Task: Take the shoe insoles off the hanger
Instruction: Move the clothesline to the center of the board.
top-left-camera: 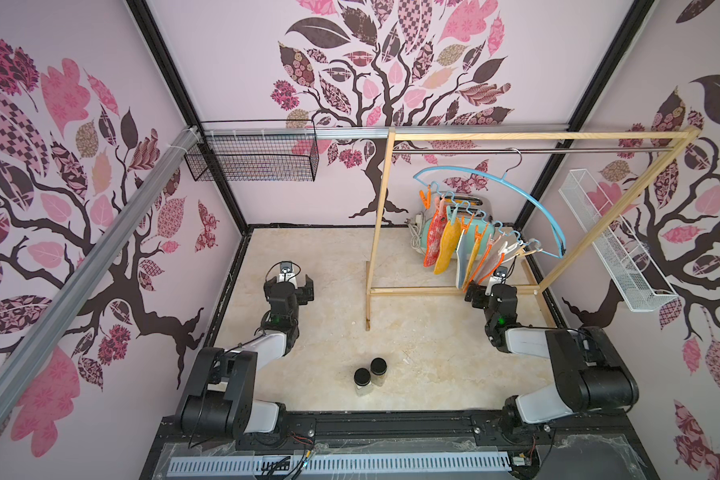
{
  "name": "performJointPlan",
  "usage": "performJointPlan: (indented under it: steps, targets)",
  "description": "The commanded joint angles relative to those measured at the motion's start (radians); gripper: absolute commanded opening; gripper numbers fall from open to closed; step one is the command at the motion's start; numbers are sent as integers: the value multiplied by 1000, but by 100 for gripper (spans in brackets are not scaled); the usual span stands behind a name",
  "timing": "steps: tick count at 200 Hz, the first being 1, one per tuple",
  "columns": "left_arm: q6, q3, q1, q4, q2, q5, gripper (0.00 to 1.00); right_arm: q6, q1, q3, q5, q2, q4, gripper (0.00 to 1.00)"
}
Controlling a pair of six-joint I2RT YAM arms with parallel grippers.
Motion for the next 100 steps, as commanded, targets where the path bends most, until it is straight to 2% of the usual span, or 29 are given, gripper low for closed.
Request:
performJointPlan:
  steps: [1,22,41,57,70,100]
  targets:
    - [-138,63,5,-198,-57,-77,98,88,13,87,0,-126,-264,99]
    - [-178,97,17,-286,-92,-20,98,88,61,78,38,-211,-327,99]
    - [-268,82,33,-299,-133,-35,98,213,62,100,38,-285,-457,98]
    - [-382,73,74,-356,-183,-9,98,290,63,110,-33,-334,-553,95]
    - [-397,60,98,-371,-227,57,98,376,62,110,-63,-373,-639,94]
    - [-433,61,78,-405,-294,168,96,442,65,78,-213,-502,-785,88]
